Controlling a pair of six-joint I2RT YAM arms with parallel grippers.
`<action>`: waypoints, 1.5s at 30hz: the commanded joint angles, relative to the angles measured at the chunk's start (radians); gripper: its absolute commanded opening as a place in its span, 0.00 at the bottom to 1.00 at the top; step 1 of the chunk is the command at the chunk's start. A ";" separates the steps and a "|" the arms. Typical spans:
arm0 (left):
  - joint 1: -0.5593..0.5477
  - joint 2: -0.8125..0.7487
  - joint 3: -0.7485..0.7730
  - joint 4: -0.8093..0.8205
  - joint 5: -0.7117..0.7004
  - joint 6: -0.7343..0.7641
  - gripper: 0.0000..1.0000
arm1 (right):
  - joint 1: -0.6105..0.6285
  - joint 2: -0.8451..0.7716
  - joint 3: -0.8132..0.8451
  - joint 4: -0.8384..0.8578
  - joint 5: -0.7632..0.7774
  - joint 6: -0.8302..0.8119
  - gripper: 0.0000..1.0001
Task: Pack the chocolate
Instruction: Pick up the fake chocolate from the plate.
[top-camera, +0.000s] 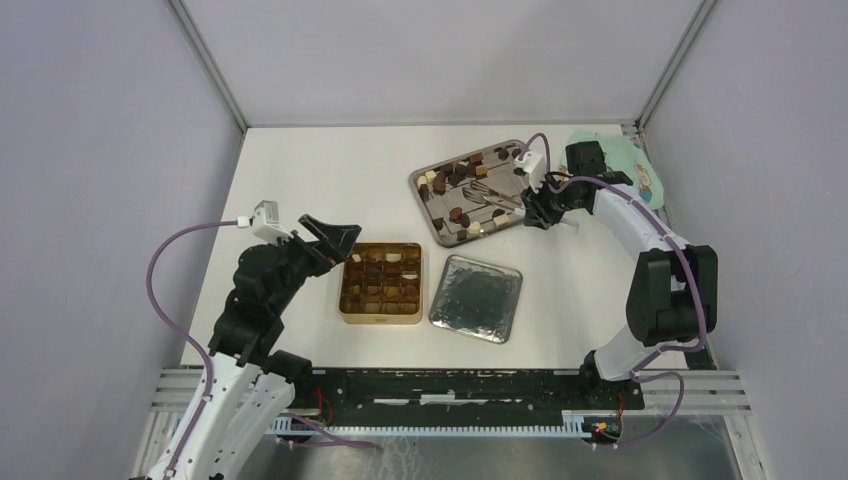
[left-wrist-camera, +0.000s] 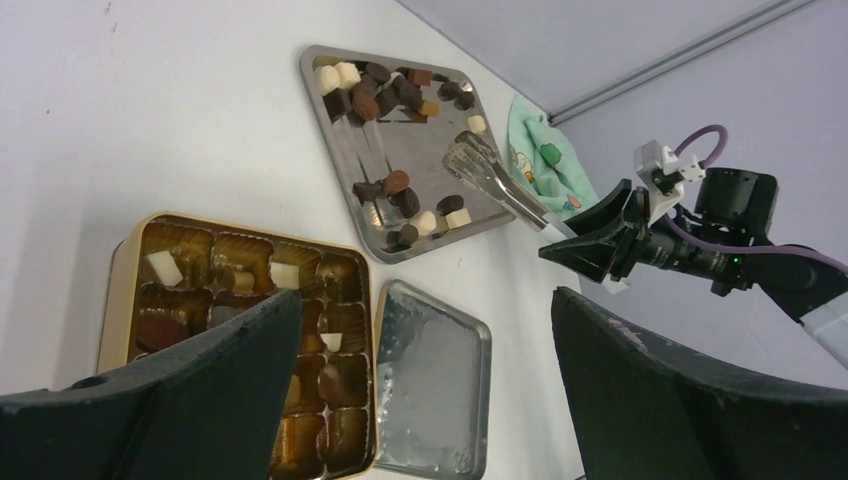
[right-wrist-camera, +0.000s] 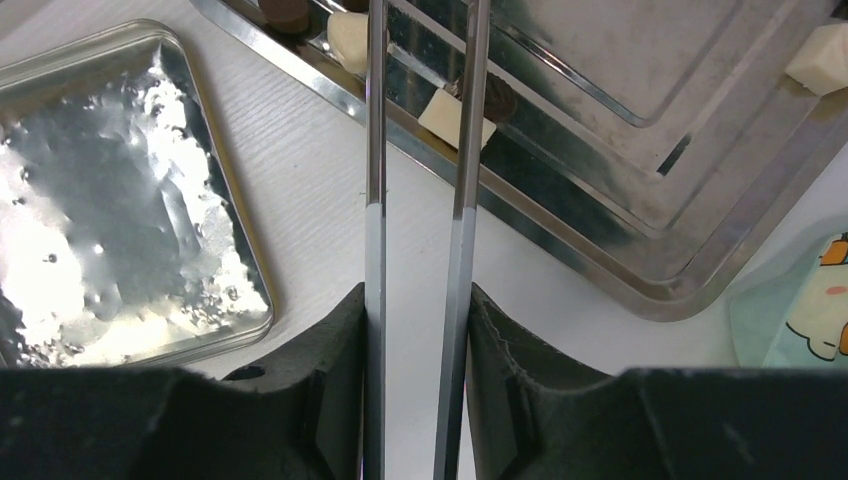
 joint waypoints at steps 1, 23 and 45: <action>-0.003 0.006 -0.025 -0.006 -0.010 -0.040 0.98 | 0.005 0.008 0.043 -0.020 0.045 -0.057 0.40; -0.006 0.001 -0.058 -0.029 -0.025 -0.042 0.98 | 0.127 0.259 0.284 0.009 0.131 -0.006 0.41; -0.005 0.016 -0.062 -0.020 -0.025 -0.050 0.98 | 0.183 0.354 0.380 0.009 0.175 -0.003 0.39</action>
